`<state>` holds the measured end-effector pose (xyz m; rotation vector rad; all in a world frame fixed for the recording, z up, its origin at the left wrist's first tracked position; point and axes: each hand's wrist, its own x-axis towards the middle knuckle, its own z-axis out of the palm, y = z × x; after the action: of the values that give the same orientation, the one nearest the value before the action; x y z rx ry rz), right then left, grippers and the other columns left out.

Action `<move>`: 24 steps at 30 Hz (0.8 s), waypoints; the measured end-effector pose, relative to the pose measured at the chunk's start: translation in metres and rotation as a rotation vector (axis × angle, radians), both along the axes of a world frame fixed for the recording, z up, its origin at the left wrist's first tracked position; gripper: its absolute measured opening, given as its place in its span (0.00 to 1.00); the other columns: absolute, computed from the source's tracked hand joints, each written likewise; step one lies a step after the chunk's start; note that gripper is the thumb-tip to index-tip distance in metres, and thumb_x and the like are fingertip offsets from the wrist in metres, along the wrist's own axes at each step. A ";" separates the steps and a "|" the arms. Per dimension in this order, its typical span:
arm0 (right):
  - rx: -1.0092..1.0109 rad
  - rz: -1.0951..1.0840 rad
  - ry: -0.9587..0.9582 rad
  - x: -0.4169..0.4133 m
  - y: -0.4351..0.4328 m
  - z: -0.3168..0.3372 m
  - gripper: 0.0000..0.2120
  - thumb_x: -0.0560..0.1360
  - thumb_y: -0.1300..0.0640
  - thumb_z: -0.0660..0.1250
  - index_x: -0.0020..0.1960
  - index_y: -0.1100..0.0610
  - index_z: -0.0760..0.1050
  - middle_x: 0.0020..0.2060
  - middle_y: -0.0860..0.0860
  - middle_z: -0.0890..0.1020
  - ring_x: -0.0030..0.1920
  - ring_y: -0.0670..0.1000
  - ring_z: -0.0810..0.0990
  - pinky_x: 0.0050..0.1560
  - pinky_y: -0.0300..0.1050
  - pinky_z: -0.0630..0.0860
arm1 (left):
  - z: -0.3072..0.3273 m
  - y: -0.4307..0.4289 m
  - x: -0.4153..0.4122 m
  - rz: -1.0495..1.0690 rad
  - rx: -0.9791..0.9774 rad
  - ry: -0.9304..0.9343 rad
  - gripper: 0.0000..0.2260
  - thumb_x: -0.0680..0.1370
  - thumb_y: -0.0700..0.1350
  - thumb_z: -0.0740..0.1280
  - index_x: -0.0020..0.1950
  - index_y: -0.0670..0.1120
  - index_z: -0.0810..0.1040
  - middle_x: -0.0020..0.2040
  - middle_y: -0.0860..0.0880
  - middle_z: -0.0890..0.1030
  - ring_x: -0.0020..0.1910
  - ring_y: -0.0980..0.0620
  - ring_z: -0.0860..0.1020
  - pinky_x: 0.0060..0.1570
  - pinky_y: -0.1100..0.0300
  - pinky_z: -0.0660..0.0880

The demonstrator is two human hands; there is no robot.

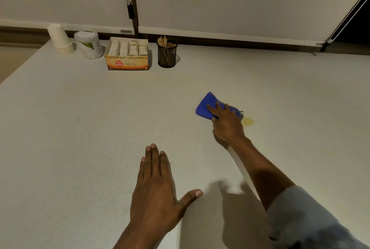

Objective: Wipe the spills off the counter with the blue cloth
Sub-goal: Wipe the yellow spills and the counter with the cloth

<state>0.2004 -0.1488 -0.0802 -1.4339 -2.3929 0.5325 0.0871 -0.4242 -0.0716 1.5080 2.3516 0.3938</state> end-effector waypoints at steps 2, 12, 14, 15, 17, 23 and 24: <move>-0.043 0.050 0.071 -0.029 -0.007 -0.004 0.28 0.82 0.66 0.58 0.79 0.47 0.64 0.81 0.54 0.58 0.82 0.61 0.50 0.81 0.54 0.39 | 0.002 0.002 0.001 -0.006 -0.005 -0.004 0.62 0.69 0.86 0.46 0.85 0.42 0.32 0.83 0.41 0.25 0.83 0.44 0.26 0.85 0.48 0.36; 0.089 0.175 -0.027 0.024 -0.046 -0.005 0.36 0.79 0.69 0.60 0.79 0.38 0.60 0.81 0.46 0.58 0.82 0.54 0.52 0.81 0.56 0.52 | 0.005 0.014 -0.003 -0.096 -0.002 0.010 0.63 0.69 0.84 0.54 0.85 0.43 0.32 0.84 0.43 0.26 0.83 0.46 0.26 0.82 0.51 0.29; 0.043 0.078 -0.066 0.018 -0.013 0.005 0.30 0.82 0.65 0.59 0.79 0.41 0.61 0.81 0.49 0.59 0.82 0.58 0.53 0.81 0.60 0.52 | 0.005 0.013 -0.004 -0.097 -0.013 0.031 0.63 0.69 0.85 0.52 0.85 0.42 0.32 0.84 0.43 0.27 0.83 0.45 0.26 0.81 0.51 0.30; 0.024 0.050 -0.070 0.010 -0.005 0.009 0.28 0.83 0.63 0.58 0.79 0.42 0.61 0.82 0.50 0.59 0.82 0.59 0.53 0.81 0.60 0.51 | 0.006 0.013 -0.003 -0.095 -0.015 0.040 0.63 0.69 0.86 0.51 0.85 0.42 0.33 0.84 0.42 0.27 0.83 0.45 0.27 0.81 0.51 0.30; -0.004 0.046 -0.020 -0.009 -0.011 0.012 0.29 0.82 0.65 0.59 0.79 0.46 0.62 0.82 0.53 0.59 0.82 0.60 0.52 0.81 0.59 0.47 | 0.005 0.014 -0.001 -0.095 -0.019 0.046 0.65 0.67 0.87 0.49 0.85 0.41 0.33 0.84 0.42 0.27 0.83 0.45 0.27 0.82 0.50 0.30; 0.070 0.221 0.007 0.027 -0.085 0.005 0.34 0.80 0.68 0.59 0.79 0.41 0.61 0.82 0.46 0.58 0.82 0.53 0.50 0.81 0.57 0.49 | 0.000 0.033 0.010 -0.096 0.122 -0.016 0.64 0.67 0.88 0.47 0.86 0.43 0.36 0.85 0.44 0.29 0.84 0.48 0.28 0.84 0.49 0.32; 0.070 0.185 0.011 0.045 -0.084 0.003 0.35 0.80 0.68 0.59 0.79 0.38 0.60 0.81 0.43 0.57 0.81 0.49 0.49 0.80 0.54 0.50 | -0.002 0.035 0.010 -0.105 0.128 -0.022 0.63 0.67 0.87 0.47 0.86 0.43 0.37 0.85 0.44 0.30 0.84 0.48 0.29 0.84 0.49 0.32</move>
<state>0.2456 -0.2325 -0.0771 -1.1846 -2.5239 0.4936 0.0975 -0.3893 -0.0733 1.6678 2.2561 0.5413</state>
